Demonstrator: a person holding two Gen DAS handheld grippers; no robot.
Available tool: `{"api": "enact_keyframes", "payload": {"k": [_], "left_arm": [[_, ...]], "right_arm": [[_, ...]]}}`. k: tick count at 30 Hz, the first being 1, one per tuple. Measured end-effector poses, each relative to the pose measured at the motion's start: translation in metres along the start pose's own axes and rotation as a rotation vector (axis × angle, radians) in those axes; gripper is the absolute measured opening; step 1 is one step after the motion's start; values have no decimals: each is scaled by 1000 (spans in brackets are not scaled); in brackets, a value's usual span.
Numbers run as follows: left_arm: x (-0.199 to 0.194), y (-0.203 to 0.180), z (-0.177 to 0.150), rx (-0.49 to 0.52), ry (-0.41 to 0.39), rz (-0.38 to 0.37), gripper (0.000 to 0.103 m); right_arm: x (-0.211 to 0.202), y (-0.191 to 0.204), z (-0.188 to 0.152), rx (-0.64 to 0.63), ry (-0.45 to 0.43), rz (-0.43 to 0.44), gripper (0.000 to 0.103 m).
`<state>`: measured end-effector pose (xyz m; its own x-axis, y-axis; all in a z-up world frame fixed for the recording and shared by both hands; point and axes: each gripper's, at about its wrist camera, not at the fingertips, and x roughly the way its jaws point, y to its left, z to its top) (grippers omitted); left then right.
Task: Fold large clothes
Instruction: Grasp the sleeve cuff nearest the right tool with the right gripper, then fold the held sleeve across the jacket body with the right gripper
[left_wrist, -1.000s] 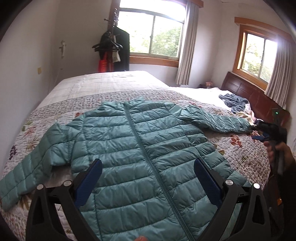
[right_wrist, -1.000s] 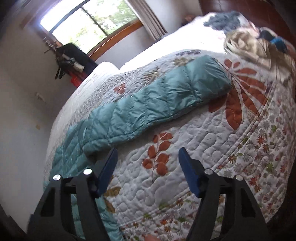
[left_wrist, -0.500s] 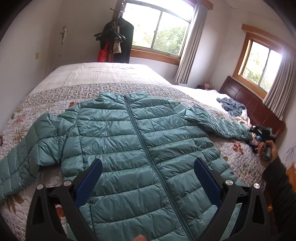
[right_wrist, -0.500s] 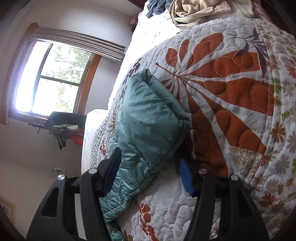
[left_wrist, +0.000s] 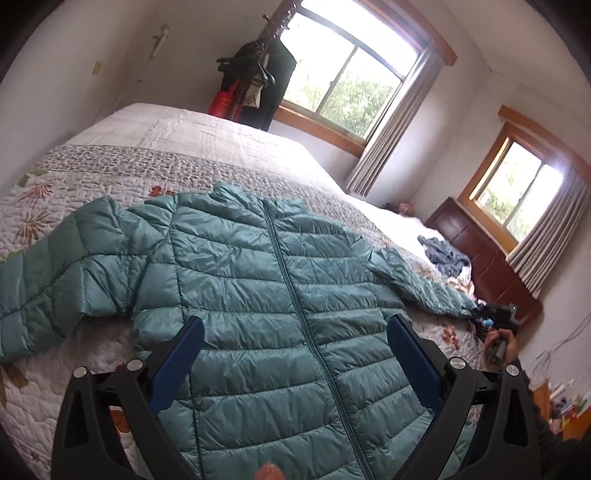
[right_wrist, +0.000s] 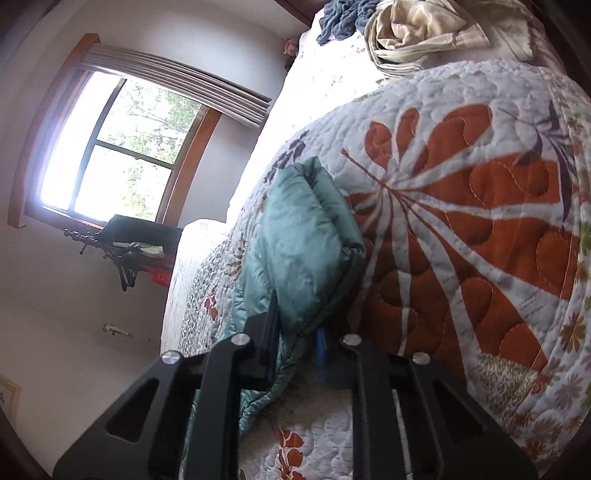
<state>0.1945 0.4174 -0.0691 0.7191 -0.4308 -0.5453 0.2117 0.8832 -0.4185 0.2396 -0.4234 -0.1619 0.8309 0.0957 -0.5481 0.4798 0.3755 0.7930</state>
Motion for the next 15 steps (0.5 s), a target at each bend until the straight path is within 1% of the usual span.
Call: {"api": "enact_keyframes", "payload": {"k": [2,4,6,8,10,13,15], "left_arm": [[-9,3,3,-8,-35,5,99],[-16,6,7,-7,-48,-4,99],[-19,10,13,-20,-26,-3,99],[-16,17,19,-56,31,19,99],[-13,27,21,-105,66,18,99],[-15,40,26,-153,62,17,99],[-19,44,29,-168,48,27,99]], "right_arm": [[-7,17,10,-47,-23,1,9],[-16,41,17,-107,-53,3,9],[-25,69,19,-173,-75,13,9],[-34,104,16,-259,-100,25,9],[-42,141,9,-347,-123,44,9],[-50,194,-9,-470,-149,77,9],[-54,224,-28,-542,-151,100,9]]}}
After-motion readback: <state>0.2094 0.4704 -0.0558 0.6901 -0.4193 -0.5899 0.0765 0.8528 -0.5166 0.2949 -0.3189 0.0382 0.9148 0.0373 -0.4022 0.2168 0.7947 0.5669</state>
